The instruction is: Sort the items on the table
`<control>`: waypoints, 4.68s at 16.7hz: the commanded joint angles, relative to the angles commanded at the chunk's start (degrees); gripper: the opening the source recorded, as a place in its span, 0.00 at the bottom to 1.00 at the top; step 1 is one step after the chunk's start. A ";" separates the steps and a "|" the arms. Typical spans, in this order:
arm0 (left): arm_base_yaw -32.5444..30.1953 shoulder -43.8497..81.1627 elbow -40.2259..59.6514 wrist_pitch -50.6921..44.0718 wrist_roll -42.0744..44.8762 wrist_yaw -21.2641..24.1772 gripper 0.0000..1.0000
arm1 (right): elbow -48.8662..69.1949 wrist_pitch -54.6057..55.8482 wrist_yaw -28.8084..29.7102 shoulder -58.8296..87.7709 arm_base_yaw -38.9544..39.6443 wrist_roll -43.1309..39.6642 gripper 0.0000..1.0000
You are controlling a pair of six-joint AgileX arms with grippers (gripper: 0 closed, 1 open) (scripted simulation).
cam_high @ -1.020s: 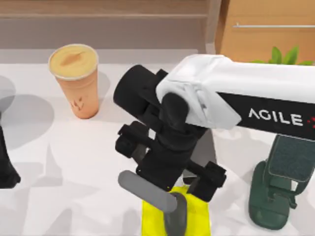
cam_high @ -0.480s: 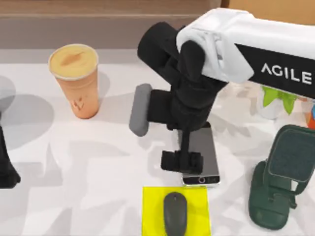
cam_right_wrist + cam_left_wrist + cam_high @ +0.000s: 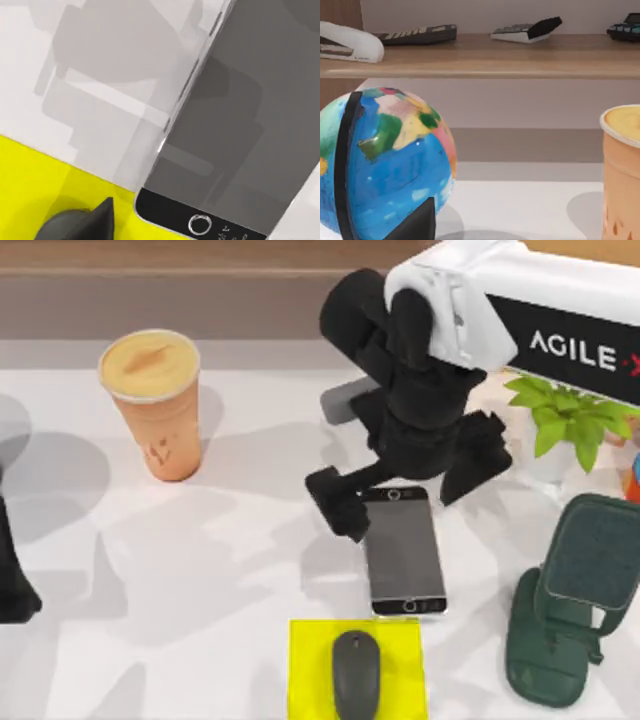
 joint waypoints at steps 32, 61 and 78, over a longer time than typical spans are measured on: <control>0.00 0.00 0.00 0.00 0.00 0.00 1.00 | -7.04 12.53 0.96 7.09 -0.97 22.41 0.55; 0.00 0.00 0.00 0.00 0.00 0.00 1.00 | -4.40 6.45 3.16 2.53 1.00 24.26 0.00; 0.00 0.00 0.00 0.00 0.00 0.00 1.00 | -46.65 -6.20 61.49 -44.88 38.71 80.91 0.00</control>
